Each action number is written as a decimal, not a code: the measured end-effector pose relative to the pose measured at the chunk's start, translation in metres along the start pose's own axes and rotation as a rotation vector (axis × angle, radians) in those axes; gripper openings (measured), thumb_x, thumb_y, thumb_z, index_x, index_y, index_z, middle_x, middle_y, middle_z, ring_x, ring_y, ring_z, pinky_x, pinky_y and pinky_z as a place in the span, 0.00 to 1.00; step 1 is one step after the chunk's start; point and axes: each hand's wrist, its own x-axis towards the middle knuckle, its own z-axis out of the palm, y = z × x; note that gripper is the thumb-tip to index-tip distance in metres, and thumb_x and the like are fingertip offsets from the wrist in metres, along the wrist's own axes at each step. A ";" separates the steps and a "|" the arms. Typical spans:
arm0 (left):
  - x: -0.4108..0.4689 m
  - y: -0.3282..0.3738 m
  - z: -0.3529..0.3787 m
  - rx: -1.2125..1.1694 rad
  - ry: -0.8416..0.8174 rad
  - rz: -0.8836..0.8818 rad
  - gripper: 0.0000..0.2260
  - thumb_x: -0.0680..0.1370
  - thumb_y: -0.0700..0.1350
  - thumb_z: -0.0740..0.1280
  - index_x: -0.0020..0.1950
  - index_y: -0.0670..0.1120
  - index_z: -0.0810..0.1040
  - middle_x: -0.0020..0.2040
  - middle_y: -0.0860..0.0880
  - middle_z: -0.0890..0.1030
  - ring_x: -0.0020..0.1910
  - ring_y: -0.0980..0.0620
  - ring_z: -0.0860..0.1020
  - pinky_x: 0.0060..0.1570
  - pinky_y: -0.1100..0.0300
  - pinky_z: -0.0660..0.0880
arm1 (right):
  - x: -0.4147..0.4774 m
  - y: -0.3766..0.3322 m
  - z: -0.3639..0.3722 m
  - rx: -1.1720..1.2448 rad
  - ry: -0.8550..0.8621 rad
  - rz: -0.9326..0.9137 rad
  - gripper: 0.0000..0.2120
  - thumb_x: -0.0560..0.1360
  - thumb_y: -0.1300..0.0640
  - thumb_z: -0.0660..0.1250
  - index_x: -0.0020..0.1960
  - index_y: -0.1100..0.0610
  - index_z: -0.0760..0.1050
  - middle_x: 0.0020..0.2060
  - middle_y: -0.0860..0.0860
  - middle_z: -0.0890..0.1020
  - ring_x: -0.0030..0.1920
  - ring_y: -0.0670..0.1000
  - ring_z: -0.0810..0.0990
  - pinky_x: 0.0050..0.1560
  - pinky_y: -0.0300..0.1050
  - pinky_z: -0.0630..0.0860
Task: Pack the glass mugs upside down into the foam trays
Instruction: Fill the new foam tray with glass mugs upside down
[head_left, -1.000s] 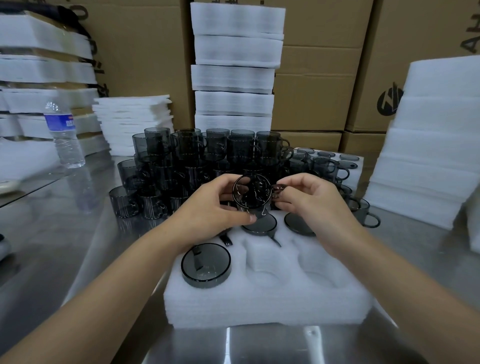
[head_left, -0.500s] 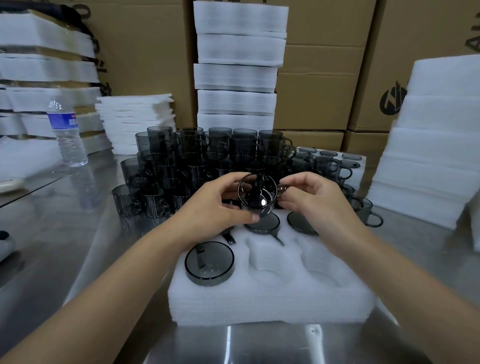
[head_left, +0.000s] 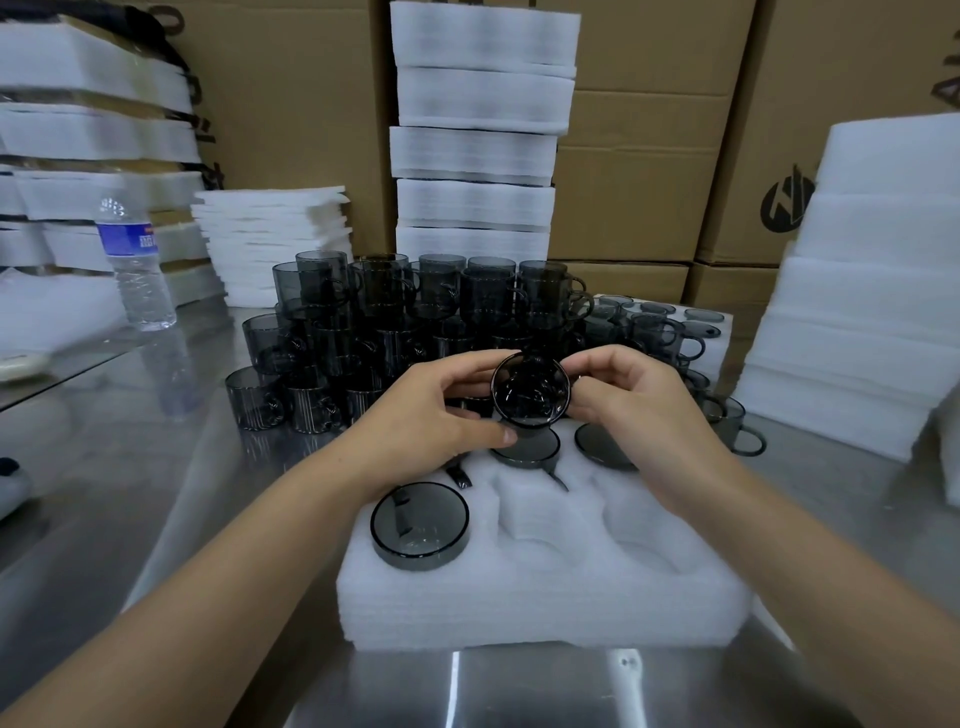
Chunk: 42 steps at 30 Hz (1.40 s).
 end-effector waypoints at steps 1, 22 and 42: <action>0.000 0.000 0.000 0.006 0.000 -0.003 0.30 0.67 0.32 0.75 0.60 0.61 0.77 0.58 0.56 0.80 0.59 0.64 0.76 0.47 0.71 0.73 | 0.000 0.000 0.000 0.004 0.002 0.001 0.08 0.72 0.66 0.69 0.44 0.53 0.80 0.40 0.52 0.84 0.47 0.53 0.83 0.56 0.53 0.78; 0.000 0.002 0.000 0.051 -0.001 0.004 0.27 0.67 0.35 0.76 0.57 0.63 0.77 0.55 0.61 0.81 0.57 0.63 0.78 0.56 0.61 0.75 | 0.001 0.001 0.000 -0.006 -0.003 -0.046 0.07 0.72 0.64 0.69 0.44 0.52 0.80 0.41 0.51 0.84 0.47 0.53 0.83 0.57 0.53 0.78; 0.001 -0.002 0.000 0.024 0.023 -0.030 0.26 0.63 0.40 0.80 0.52 0.60 0.75 0.56 0.56 0.79 0.57 0.62 0.77 0.49 0.64 0.74 | 0.001 0.004 -0.002 0.018 0.013 -0.110 0.10 0.70 0.62 0.69 0.33 0.52 0.71 0.34 0.47 0.79 0.38 0.49 0.77 0.44 0.46 0.74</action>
